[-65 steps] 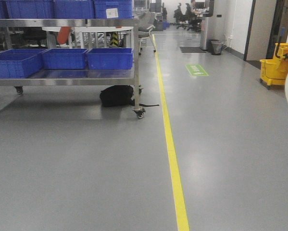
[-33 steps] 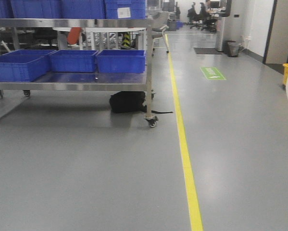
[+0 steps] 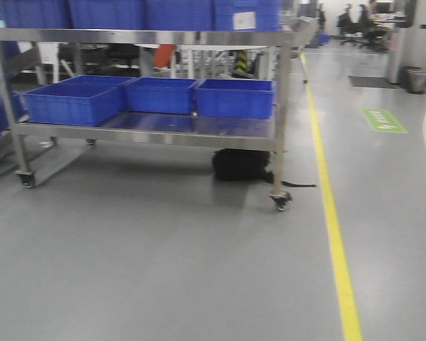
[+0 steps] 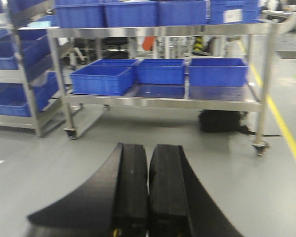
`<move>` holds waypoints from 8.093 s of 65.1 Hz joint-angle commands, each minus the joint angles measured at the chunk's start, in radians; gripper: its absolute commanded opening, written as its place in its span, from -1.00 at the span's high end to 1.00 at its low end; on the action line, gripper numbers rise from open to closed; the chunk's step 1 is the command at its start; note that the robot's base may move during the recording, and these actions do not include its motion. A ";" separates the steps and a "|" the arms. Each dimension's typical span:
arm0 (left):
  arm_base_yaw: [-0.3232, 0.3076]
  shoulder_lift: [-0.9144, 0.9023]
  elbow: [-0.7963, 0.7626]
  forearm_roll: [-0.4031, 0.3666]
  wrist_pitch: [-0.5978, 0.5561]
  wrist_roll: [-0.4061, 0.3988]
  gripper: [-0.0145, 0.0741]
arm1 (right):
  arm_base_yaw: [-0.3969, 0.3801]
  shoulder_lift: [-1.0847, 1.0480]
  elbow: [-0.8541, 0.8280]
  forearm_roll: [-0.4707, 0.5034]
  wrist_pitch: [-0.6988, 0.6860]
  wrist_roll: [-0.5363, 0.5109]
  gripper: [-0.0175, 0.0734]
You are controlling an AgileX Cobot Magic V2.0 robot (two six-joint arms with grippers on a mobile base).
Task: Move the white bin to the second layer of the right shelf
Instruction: 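Drive the base down the aisle carrying the bin in the right gripper, then turn the base toward the roller shelf rack with blue crates, then drive up to the rack and face its second roller layer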
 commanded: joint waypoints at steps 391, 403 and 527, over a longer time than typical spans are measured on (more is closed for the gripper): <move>0.003 -0.016 0.037 -0.006 -0.084 -0.003 0.48 | 0.000 -0.002 -0.029 -0.004 -0.083 -0.006 0.51; 0.003 -0.016 0.037 -0.006 -0.084 -0.003 0.48 | 0.000 -0.002 -0.029 -0.004 -0.083 -0.006 0.51; 0.003 -0.016 0.037 -0.006 -0.084 -0.003 0.48 | 0.000 0.000 -0.029 -0.004 -0.084 -0.006 0.51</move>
